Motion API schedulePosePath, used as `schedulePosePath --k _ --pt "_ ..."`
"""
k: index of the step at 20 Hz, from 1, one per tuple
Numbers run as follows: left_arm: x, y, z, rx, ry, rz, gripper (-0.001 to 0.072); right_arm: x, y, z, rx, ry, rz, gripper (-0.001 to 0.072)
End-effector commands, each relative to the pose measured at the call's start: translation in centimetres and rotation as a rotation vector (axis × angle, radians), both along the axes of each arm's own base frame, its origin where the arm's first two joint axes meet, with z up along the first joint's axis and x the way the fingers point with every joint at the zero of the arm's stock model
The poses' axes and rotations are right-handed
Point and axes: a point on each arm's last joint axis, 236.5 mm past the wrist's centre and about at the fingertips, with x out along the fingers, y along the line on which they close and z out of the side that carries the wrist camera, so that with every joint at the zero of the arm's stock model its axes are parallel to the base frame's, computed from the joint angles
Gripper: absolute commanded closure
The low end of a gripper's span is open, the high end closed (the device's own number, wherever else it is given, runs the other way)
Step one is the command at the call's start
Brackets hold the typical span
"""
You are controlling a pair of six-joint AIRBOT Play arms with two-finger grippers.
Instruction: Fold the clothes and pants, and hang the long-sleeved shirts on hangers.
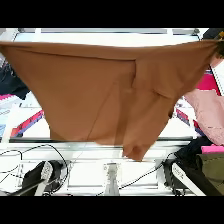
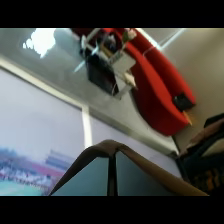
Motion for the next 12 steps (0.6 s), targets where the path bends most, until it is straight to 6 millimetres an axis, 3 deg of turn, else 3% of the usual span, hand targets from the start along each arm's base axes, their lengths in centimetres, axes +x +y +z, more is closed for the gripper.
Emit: schedulePosePath --k 1,4,6,9,12 --pt "4.3 -0.5 -9.5 0.014 0.219 -0.105 0.0688 6.0 -1.1 -9.2 0.048 0.228 -0.001 0.0697" --pt "8.0 -0.3 -16.0 0.036 0.311 -0.107 0.0688 11.0 -1.5 -14.4 0.113 0.282 -0.015 0.0698" --pt "9.8 0.8 -19.3 0.04 0.355 -0.057 0.0688 13.5 -0.9 -17.0 0.185 0.3 -0.013 0.0698" --pt "11.5 3.3 -21.8 0.037 0.383 0.052 0.0687 16.4 -0.7 -19.9 0.219 0.294 -0.027 0.0698" --pt "11.9 4.7 -22.0 0.101 0.367 0.095 0.0688 17.8 0.1 -21.4 0.15 0.263 0.036 0.0698"
